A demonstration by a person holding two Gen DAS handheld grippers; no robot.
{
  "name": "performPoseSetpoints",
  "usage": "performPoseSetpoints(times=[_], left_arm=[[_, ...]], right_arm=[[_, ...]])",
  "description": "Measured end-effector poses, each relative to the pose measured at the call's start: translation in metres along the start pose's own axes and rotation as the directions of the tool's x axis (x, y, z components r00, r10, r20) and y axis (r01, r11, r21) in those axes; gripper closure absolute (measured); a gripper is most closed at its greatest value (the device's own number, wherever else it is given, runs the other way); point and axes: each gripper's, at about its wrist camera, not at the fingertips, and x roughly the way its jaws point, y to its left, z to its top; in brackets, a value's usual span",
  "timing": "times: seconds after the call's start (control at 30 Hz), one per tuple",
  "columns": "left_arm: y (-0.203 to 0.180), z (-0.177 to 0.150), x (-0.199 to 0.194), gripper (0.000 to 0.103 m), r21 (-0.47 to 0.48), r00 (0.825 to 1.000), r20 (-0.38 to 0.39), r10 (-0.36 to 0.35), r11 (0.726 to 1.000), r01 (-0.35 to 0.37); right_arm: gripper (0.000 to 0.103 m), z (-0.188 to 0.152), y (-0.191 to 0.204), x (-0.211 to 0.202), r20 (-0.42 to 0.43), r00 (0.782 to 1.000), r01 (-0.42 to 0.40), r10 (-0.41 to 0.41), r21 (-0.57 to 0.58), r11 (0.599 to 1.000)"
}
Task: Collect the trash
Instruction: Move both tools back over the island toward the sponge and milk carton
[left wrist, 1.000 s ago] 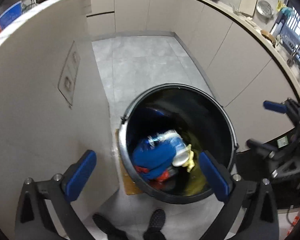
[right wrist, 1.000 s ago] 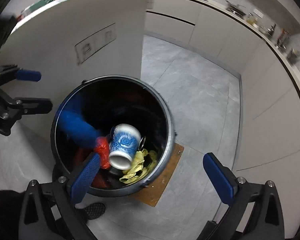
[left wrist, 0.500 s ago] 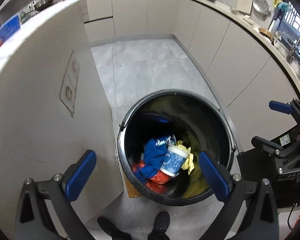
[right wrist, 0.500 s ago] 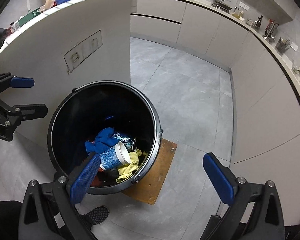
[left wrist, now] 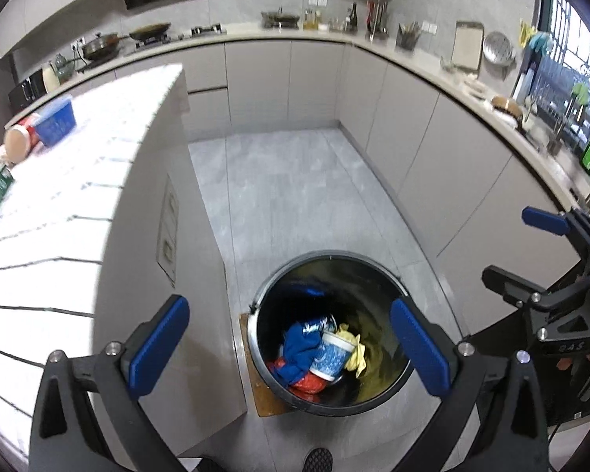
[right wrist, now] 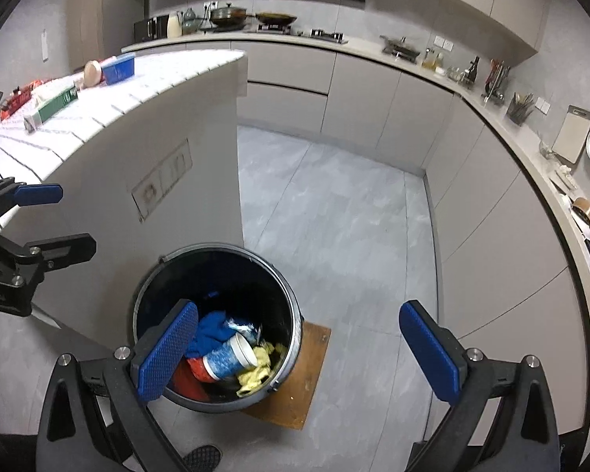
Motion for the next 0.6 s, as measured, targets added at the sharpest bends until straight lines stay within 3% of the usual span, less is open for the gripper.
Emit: performPoseSetpoints(times=[0.37, 0.6], left_arm=[[0.061, -0.001, -0.053, 0.0, -0.086, 0.993, 0.101, 0.063, 0.995, -0.054], [0.137, -0.011, -0.079, 0.0, -0.173, 0.98, 0.12, 0.156, 0.976, -0.134]], right_arm=[[0.0, 0.041, 0.043, -0.039, 0.107, 0.994, -0.012, 0.008, 0.041, 0.999], [0.0, 0.077, 0.099, -0.039, 0.14, 0.99, -0.021, 0.015, 0.048, 0.999]])
